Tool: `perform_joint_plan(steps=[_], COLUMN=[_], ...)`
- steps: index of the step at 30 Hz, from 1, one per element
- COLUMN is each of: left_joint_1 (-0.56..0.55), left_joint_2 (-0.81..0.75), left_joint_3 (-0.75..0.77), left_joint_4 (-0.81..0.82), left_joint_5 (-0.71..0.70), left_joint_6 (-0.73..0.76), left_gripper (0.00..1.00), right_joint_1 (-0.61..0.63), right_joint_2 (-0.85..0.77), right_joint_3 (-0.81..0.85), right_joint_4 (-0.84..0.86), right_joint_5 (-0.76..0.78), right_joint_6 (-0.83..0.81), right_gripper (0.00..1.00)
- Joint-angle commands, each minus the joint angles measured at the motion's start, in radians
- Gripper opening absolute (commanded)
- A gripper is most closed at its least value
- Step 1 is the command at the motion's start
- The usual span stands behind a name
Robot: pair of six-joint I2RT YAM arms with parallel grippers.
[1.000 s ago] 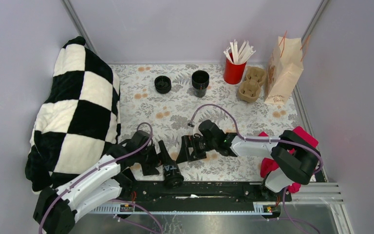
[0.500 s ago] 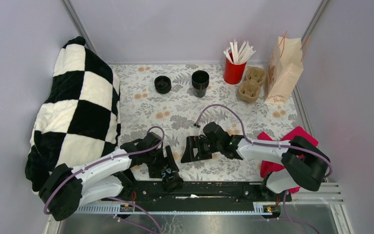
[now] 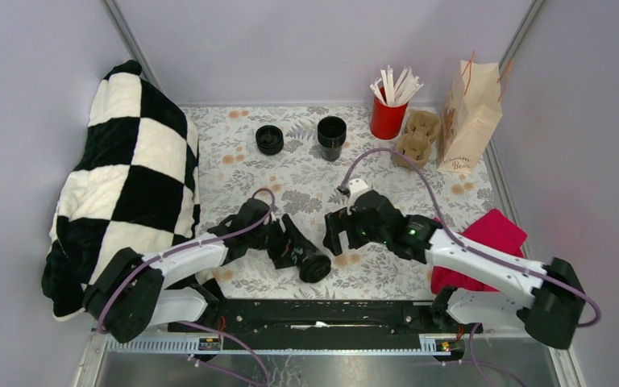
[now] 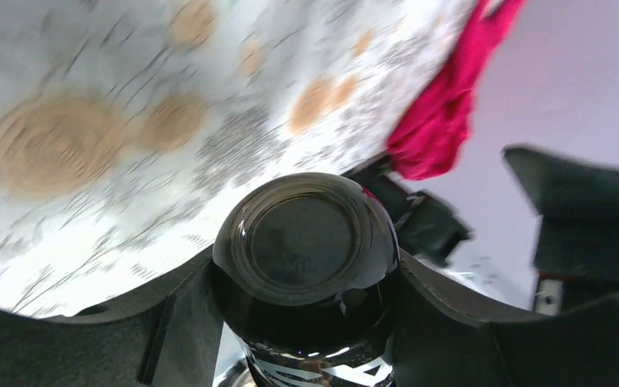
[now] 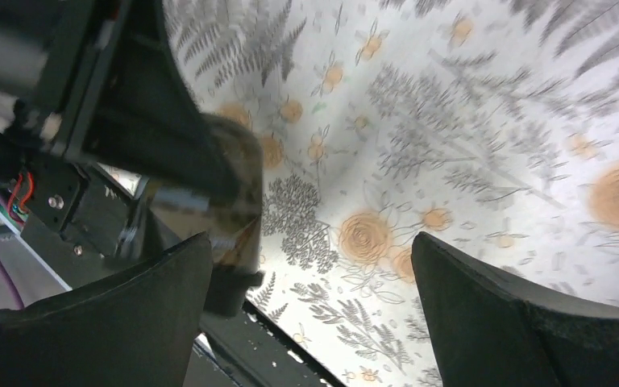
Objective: Pack the takeout coffee
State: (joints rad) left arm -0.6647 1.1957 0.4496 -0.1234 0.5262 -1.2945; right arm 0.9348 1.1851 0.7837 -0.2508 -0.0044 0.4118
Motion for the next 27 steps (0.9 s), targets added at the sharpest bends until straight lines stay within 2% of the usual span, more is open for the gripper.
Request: perform_joint_plan(steps=[1,4,7,10,11,15,18,24,27], left_joint_1=[0.101,0.136,0.136,0.127,0.126,0.128,0.128,0.127,0.127], left_joint_2=[0.072,0.185,0.365,0.540,0.581,0.626,0.639,0.654,0.653], left_joint_3=[-0.014,-0.037,-0.041,-0.023,-0.014,-0.003,-0.027,-0.028,-0.014], left_joint_4=[0.495,0.826,1.210,1.558,1.615,1.652,1.676,1.690,1.683], left_joint_5=[0.143,0.154,0.128,0.075,0.061,0.021,-0.018,-0.057,-0.063], left_joint_6=[-0.254,-0.470,-0.721,-0.917,-0.954,-0.979,-0.999,-1.020,-1.025], left_gripper=[0.59,0.59,0.58,0.50,0.49,0.49,0.49,0.49,0.49], right_joint_1=[-0.032,-0.036,-0.037,-0.037,-0.037,-0.066,-0.114,-0.115,-0.107], right_joint_2=[-0.149,-0.195,-0.176,-0.120,-0.102,-0.037,-0.011,0.018,0.027], right_joint_3=[0.074,0.098,0.147,0.205,0.233,0.303,0.315,0.278,0.268], right_joint_4=[-0.053,-0.036,-0.042,-0.039,-0.043,-0.109,-0.127,-0.021,0.009], right_joint_5=[0.112,0.112,0.124,0.094,0.103,0.194,0.141,0.025,0.017], right_joint_6=[-0.114,-0.165,-0.188,-0.182,-0.171,-0.096,-0.016,0.061,0.086], right_gripper=[1.00,1.00,1.00,1.00,1.00,1.00,1.00,1.00,1.00])
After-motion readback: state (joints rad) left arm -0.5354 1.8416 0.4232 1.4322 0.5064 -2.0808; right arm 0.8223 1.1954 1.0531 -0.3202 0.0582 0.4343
